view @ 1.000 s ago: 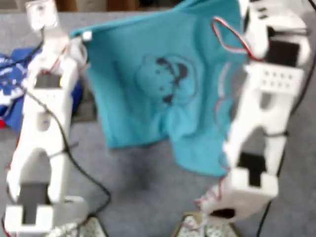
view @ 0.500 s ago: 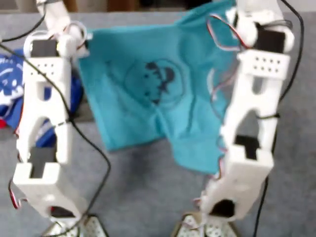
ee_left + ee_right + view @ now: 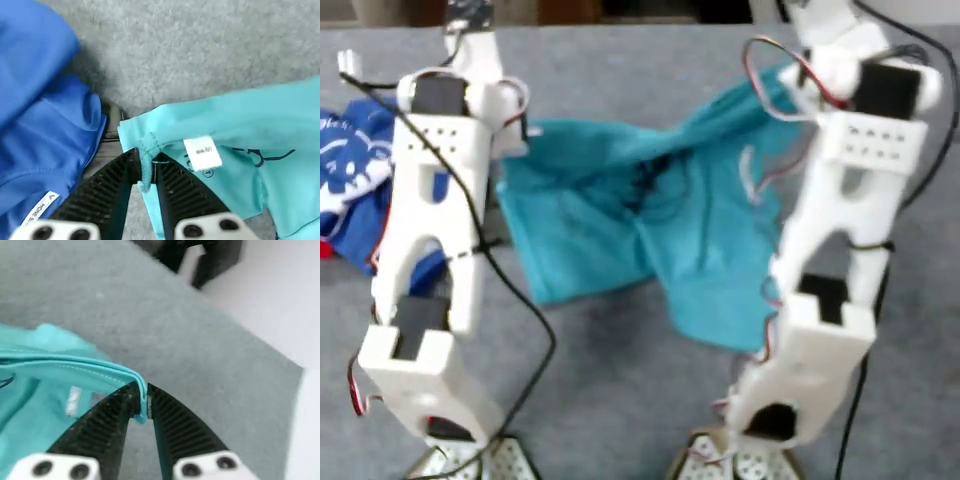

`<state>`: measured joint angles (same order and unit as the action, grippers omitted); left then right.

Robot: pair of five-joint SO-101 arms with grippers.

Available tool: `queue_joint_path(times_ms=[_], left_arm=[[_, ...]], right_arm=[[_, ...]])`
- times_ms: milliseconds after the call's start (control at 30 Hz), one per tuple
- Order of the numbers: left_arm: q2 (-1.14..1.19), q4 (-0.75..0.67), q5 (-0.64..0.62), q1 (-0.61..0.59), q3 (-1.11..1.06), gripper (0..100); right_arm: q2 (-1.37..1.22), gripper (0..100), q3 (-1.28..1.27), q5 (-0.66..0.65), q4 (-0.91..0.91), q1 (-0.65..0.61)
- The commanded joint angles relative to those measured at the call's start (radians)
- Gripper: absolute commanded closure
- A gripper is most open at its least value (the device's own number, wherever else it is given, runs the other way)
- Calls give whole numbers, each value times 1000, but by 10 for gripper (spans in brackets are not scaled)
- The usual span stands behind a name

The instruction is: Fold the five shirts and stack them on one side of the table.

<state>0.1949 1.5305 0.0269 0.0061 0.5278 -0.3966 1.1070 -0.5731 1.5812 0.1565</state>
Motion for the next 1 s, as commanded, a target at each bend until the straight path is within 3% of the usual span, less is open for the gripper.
queue_joint_path(times_ms=[0,200,300,600,967], left_arm=[[-61,38,-2,9,114,982],[-260,167,-2,71,278,982],[-363,233,0,133,282,982],[-776,229,-6,264,44,982],[-1124,229,-8,267,-213,982]], right_arm=[[45,998,193,25,2,113],[122,998,533,28,37,248],[197,998,558,61,18,294],[475,998,532,60,9,344],[650,998,539,60,8,344]])
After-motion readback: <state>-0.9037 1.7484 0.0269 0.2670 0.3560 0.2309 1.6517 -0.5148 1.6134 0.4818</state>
